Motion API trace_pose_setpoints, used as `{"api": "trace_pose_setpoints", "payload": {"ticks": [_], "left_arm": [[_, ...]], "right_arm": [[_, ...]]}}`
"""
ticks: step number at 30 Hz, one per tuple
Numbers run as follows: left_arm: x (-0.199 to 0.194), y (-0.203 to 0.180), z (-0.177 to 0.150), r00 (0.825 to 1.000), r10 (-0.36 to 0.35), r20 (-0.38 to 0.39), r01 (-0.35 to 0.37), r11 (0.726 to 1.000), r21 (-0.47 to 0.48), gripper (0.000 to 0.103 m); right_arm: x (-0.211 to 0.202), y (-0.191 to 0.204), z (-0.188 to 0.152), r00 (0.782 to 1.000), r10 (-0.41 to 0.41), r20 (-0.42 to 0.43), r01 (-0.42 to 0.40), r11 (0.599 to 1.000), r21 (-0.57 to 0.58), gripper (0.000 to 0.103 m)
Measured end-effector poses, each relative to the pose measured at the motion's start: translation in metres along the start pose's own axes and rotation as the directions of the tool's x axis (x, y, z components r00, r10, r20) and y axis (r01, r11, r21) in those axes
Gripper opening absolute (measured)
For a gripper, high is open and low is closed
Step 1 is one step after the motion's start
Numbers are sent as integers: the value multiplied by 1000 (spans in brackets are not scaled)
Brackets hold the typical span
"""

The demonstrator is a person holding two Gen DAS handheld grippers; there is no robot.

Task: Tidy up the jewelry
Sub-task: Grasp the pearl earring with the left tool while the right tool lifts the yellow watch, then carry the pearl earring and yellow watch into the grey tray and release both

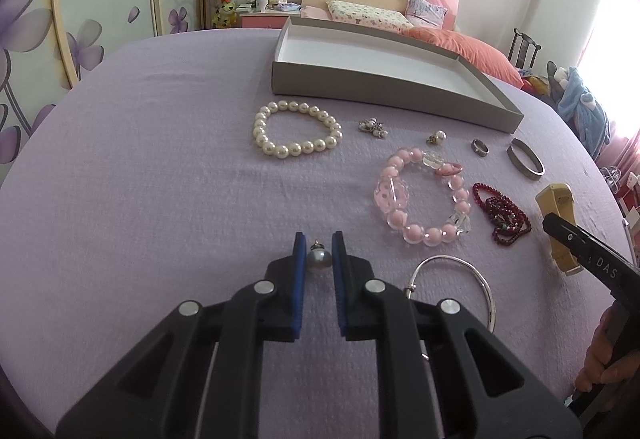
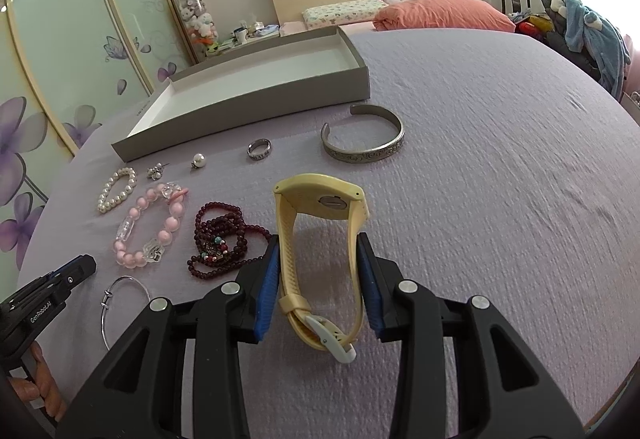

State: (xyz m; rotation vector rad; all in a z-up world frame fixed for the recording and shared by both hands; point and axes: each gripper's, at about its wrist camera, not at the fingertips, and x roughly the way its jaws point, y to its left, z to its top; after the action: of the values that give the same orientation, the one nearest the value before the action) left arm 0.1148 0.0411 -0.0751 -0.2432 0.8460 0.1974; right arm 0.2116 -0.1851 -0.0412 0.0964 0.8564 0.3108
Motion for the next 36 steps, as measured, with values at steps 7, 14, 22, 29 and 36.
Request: {"api": "trace_pose_setpoints", "payload": {"ticks": [7,14,22,29,36], "left_arm": [[-18,10,15,1000,-3,27,3,1000,-2,13],[-30,14,48,998,-28,52,27,1000,5,13],[-26,2,100,992,-57,113,51,997,55,13],[12,-7,160,987,-98,130,92,995,49,13],[75,-13,217,992,-88,85,87,996,15,13]], "right_arm": [[-6,5,13,1000,7,25,-7,1000,-20,38],[-17,21,43,997,23,77,-16,995,-96,38],[-13,34,89,990,79,114,-61,987,-150,38],[34,35,153,994,90,68,-80,988,-131,38],[103,39,201,995,94,-32,-97,992,-85,38]]}}
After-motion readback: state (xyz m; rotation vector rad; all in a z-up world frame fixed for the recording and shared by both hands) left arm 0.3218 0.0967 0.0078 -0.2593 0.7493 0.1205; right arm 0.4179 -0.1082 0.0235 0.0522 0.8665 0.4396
